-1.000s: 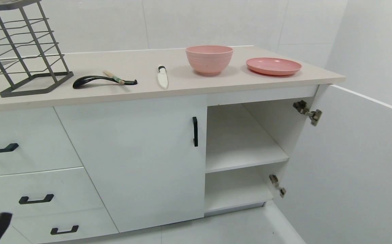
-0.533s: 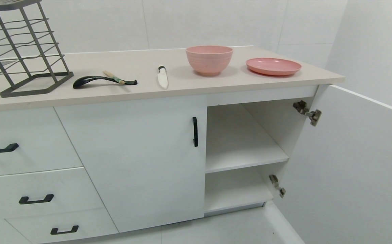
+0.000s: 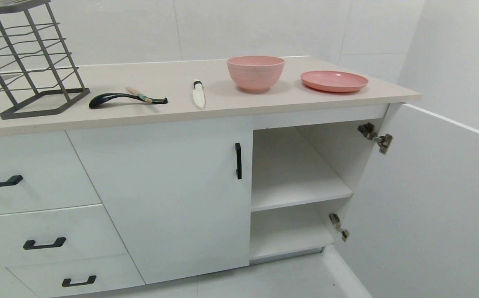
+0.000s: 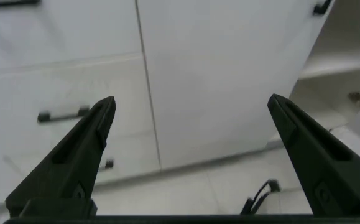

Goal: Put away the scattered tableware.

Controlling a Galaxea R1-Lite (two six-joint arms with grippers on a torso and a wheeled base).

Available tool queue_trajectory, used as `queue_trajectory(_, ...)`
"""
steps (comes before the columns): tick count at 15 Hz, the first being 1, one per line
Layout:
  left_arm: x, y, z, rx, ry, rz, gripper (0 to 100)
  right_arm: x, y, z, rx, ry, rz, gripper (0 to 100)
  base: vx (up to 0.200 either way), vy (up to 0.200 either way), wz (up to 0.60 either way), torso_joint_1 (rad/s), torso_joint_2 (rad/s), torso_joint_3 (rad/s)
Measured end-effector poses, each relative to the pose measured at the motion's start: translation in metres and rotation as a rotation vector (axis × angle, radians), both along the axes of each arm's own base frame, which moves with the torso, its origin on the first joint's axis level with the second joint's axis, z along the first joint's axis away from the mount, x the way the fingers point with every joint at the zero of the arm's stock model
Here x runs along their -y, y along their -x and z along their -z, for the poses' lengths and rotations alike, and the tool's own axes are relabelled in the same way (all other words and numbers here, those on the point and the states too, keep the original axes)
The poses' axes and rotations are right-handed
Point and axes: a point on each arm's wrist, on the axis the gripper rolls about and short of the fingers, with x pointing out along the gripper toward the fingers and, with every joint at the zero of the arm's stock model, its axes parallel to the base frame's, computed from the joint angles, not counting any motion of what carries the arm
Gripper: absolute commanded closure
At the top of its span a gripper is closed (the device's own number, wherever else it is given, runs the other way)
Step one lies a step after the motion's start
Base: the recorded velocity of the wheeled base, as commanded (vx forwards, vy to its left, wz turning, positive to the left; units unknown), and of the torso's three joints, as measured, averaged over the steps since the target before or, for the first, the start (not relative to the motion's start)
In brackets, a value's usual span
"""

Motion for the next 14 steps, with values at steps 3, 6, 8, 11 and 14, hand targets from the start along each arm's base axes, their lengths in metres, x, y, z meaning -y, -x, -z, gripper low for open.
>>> queue_trajectory(3, -0.001, 0.0026, 0.0016, 0.023, 0.011, 0.025, 0, 0.0002, 0.0, 0.0006, -0.006, -0.021, 0.008, 0, 0.0, 0.0, 0.0, 0.0, 0.0, 0.0)
queue_trajectory(6, -0.0011, 0.0048, 0.0021, 0.052, 0.014, 0.025, 0, 0.0002, 0.0, 0.0006, -0.007, -0.024, 0.009, 0, 0.0, 0.0, 0.0, 0.0, 0.0, 0.0)
queue_trajectory(8, -0.0011, 0.0053, 0.0022, 0.058, 0.015, 0.024, 0, 0.0002, 0.0, 0.0006, -0.007, -0.023, 0.009, 0, 0.0, 0.0, 0.0, 0.0, 0.0, 0.0)
queue_trajectory(11, -0.0015, 0.0053, 0.0022, 0.06, 0.019, 0.003, 0, 0.0002, 0.0, 0.0005, -0.006, -0.024, 0.008, 0, 0.2, -0.2, 0.0, 0.002, 0.0, 0.004)
queue_trajectory(14, -0.0018, 0.0053, 0.0021, 0.06, 0.021, -0.009, 0, 0.0002, -0.0001, 0.0007, -0.009, -0.024, 0.007, 0, 0.2, -0.2, 0.0, 0.009, 0.0, 0.004)
